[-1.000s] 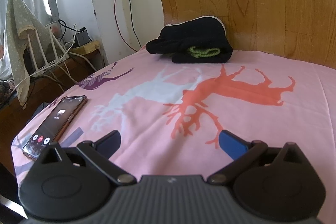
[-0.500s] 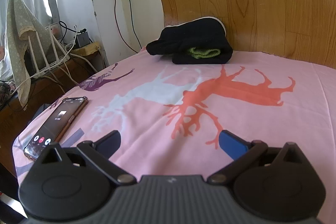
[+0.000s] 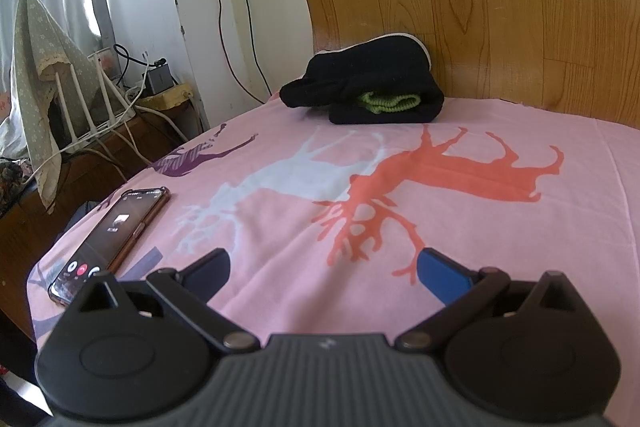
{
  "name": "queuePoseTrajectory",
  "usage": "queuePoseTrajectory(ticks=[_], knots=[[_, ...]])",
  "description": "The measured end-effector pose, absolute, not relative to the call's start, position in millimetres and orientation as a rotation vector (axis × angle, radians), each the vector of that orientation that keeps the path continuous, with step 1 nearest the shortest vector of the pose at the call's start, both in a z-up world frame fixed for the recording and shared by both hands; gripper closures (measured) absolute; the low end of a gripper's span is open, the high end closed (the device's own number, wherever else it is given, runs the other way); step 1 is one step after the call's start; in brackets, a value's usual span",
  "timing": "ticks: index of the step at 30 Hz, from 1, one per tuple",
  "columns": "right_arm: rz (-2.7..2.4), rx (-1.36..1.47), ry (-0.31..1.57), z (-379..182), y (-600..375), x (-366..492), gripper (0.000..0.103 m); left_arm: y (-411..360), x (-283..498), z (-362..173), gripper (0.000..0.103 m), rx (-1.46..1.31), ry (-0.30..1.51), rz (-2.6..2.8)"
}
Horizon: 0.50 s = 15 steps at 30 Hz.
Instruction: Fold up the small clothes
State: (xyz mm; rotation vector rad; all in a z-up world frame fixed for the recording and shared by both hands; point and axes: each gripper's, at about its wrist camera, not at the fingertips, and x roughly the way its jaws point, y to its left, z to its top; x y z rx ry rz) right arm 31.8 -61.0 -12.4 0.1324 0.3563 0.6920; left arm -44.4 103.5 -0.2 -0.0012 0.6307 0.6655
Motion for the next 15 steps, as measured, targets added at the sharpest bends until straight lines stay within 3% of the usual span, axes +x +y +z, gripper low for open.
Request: queuePoseTrajectory(ticks=[15], knots=[[0.693,0.132,0.356,-11.6,-60.6,32.0,0.0,108.9,-44.9,-0.6,0.0,-0.022,0.64,0.666]])
